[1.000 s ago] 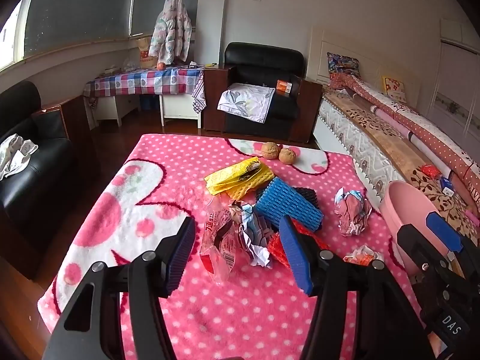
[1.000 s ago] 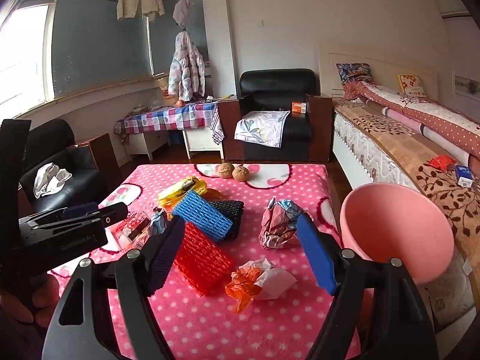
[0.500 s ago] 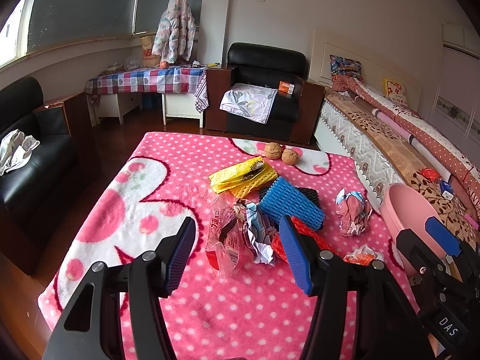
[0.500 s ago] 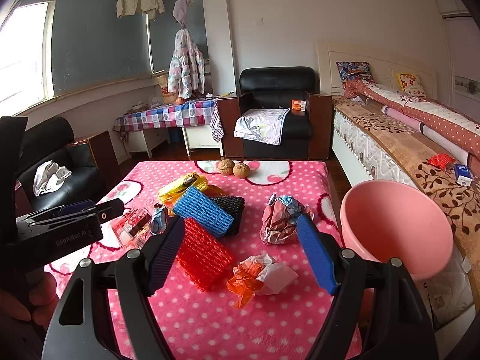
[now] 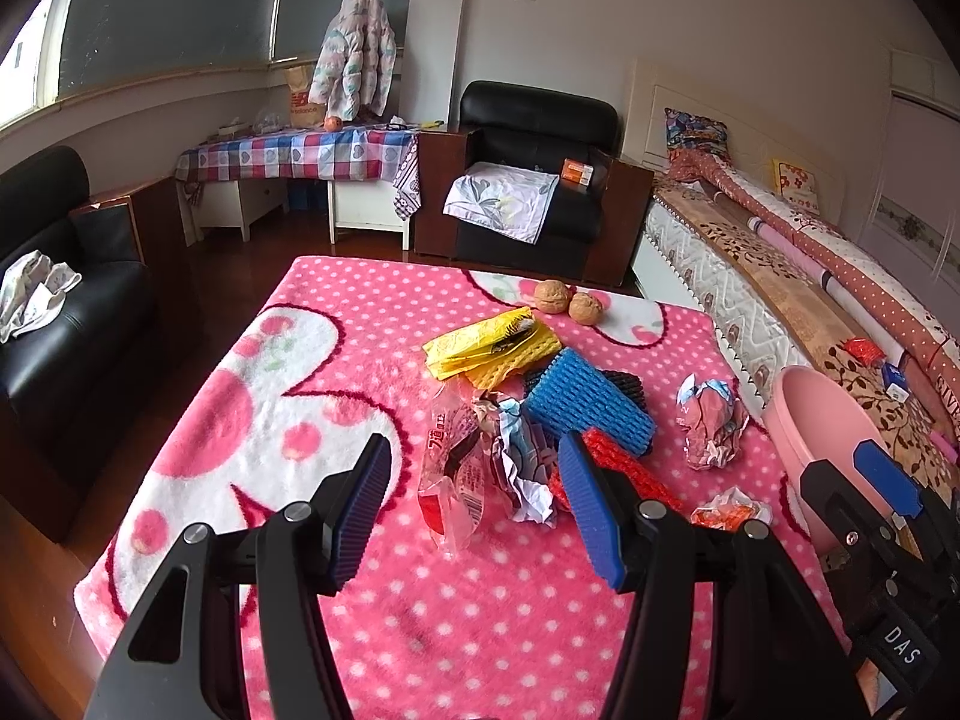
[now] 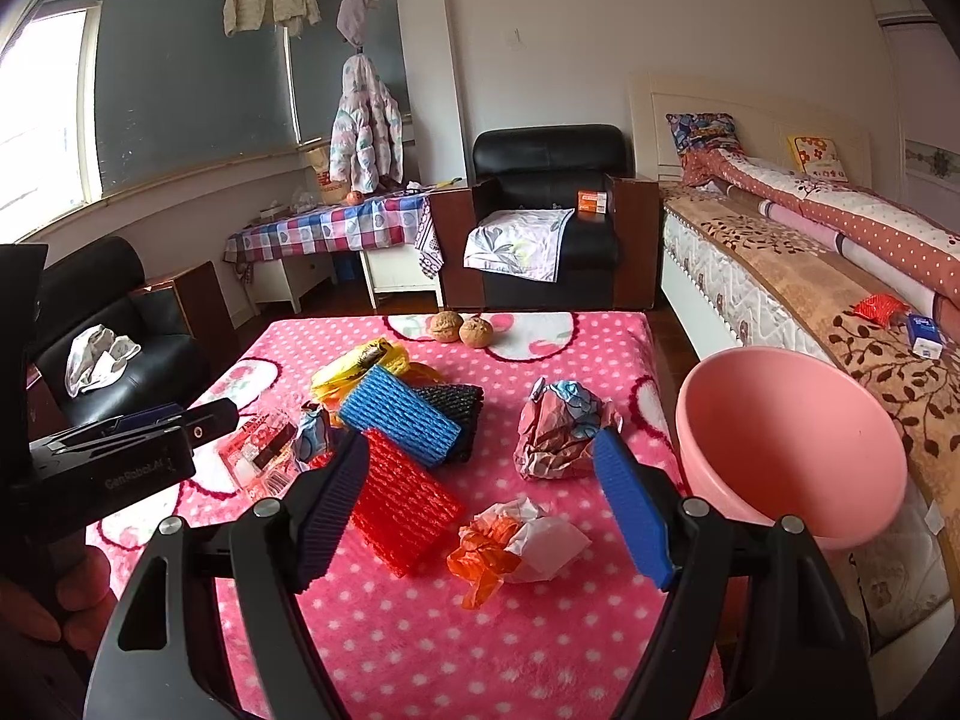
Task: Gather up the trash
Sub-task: 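Move both grippers toward the pile of wrappers and mesh nets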
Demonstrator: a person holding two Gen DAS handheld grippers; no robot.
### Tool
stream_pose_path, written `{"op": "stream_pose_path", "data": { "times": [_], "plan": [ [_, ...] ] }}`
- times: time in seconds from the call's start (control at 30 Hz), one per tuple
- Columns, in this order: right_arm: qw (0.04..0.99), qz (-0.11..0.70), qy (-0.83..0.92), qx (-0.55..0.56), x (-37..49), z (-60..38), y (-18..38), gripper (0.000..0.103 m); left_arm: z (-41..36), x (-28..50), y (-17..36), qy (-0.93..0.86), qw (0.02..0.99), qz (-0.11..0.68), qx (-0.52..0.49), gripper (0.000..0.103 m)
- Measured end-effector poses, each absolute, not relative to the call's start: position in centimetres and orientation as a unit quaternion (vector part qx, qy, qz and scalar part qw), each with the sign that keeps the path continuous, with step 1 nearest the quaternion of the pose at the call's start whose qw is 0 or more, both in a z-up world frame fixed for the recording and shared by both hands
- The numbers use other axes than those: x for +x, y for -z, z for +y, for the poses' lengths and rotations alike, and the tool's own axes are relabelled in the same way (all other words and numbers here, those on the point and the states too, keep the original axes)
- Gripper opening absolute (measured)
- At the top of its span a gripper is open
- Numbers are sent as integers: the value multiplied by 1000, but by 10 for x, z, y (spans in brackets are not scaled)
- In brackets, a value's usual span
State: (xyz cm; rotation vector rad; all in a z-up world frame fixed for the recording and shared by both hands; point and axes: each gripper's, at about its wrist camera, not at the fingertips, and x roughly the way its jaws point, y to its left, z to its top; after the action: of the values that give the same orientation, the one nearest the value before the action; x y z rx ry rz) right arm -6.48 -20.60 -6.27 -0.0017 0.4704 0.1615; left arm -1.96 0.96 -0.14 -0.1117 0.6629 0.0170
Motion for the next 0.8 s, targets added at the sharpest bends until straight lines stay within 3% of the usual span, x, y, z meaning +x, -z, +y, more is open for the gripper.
{"op": "stream_pose_path", "data": {
  "times": [0.8],
  "plan": [
    [964,254,-75,4,-57,-214,70,77,10,-8,15,-12,937,343,-59,58]
  ]
}}
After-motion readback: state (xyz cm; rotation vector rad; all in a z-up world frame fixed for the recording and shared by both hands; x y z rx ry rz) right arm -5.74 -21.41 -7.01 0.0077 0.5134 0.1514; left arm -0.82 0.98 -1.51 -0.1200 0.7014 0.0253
